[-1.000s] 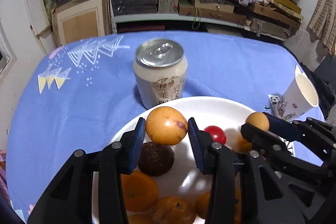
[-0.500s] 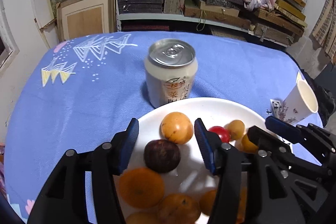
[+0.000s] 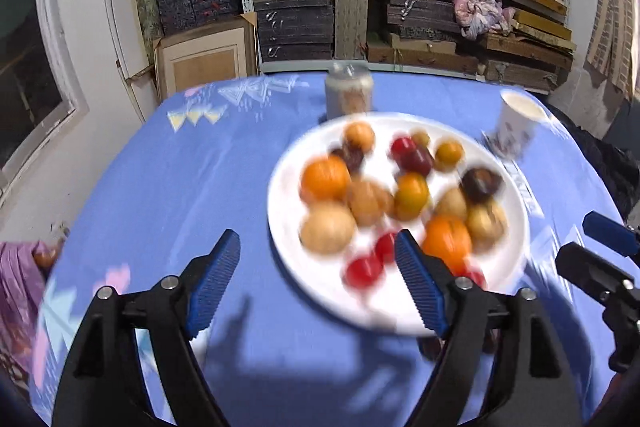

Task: Organize fruits
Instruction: 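Withdraw both tools toward the last two dark brown fruits, then grasp a dark brown fruit with the left tool while the right tool grasps the other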

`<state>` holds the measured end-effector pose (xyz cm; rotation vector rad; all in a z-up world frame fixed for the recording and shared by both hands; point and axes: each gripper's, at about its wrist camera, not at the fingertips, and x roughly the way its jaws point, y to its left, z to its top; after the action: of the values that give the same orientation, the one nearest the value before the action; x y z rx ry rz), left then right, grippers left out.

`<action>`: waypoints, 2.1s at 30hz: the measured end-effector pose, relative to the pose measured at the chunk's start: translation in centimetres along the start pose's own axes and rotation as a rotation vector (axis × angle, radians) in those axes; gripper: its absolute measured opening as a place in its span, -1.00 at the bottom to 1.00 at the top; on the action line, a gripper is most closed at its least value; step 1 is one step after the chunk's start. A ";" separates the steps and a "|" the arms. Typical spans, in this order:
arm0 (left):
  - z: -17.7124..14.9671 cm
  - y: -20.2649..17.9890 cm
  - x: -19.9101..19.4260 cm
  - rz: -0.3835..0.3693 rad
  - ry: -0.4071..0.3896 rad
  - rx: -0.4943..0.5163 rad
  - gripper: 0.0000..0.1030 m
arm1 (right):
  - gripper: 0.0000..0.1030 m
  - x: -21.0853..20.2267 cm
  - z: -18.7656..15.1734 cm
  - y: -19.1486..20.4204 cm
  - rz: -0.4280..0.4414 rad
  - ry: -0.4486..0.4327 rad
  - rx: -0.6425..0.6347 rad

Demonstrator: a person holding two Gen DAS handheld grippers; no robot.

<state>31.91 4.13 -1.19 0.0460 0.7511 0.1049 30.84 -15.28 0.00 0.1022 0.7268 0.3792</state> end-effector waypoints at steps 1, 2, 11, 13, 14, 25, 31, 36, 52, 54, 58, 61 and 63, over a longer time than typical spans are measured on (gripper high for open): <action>-1.2 -0.6 -0.5 -0.012 0.006 0.009 0.53 | 0.59 -0.7 -1.3 -0.1 0.007 -0.010 0.012; -2.3 -0.9 -0.8 -0.024 0.009 0.012 0.54 | 0.64 -1.2 -2.3 -0.3 0.014 -0.020 0.025; -6.3 -4.0 0.3 0.000 0.056 0.063 0.58 | 0.71 -2.1 -5.4 -5.1 -0.004 -0.020 0.223; -6.3 -4.0 0.6 0.002 0.048 0.051 0.64 | 0.74 -2.3 -5.4 -5.8 0.010 -0.026 0.262; -6.2 -4.1 0.8 0.004 0.047 0.053 0.68 | 0.74 -2.3 -5.4 -6.1 0.009 -0.027 0.274; -5.8 -5.9 1.2 -0.003 0.020 0.090 0.82 | 0.75 -1.8 -5.6 -5.9 0.013 0.000 0.268; -6.0 -6.3 1.3 -0.090 0.052 0.095 0.82 | 0.75 -1.7 -5.6 -6.0 0.011 0.007 0.268; -6.0 -6.0 1.9 -0.077 0.077 0.080 0.84 | 0.76 -1.6 -5.7 -5.7 0.013 0.012 0.264; -6.8 -2.3 1.4 -0.103 0.085 0.084 0.32 | 0.76 -1.4 -6.0 -4.2 -0.001 0.015 0.191; -6.9 -3.0 1.7 -0.121 0.104 0.111 0.03 | 0.76 -1.3 -6.0 -4.2 -0.002 0.020 0.190; -7.0 -3.0 1.9 -0.129 0.113 0.104 0.01 | 0.76 -1.2 -6.1 -4.5 -0.006 0.029 0.206; -7.2 -3.2 1.8 -0.114 0.110 0.113 0.01 | 0.76 -0.9 -6.3 -4.1 -0.003 0.040 0.191; -7.2 -3.1 1.8 -0.100 0.108 0.110 -0.17 | 0.76 -0.4 -6.4 -3.3 -0.008 0.057 0.153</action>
<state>28.54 1.26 -7.89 0.1079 0.8656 -0.0292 27.29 -18.77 -5.29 0.2333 0.8123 0.3198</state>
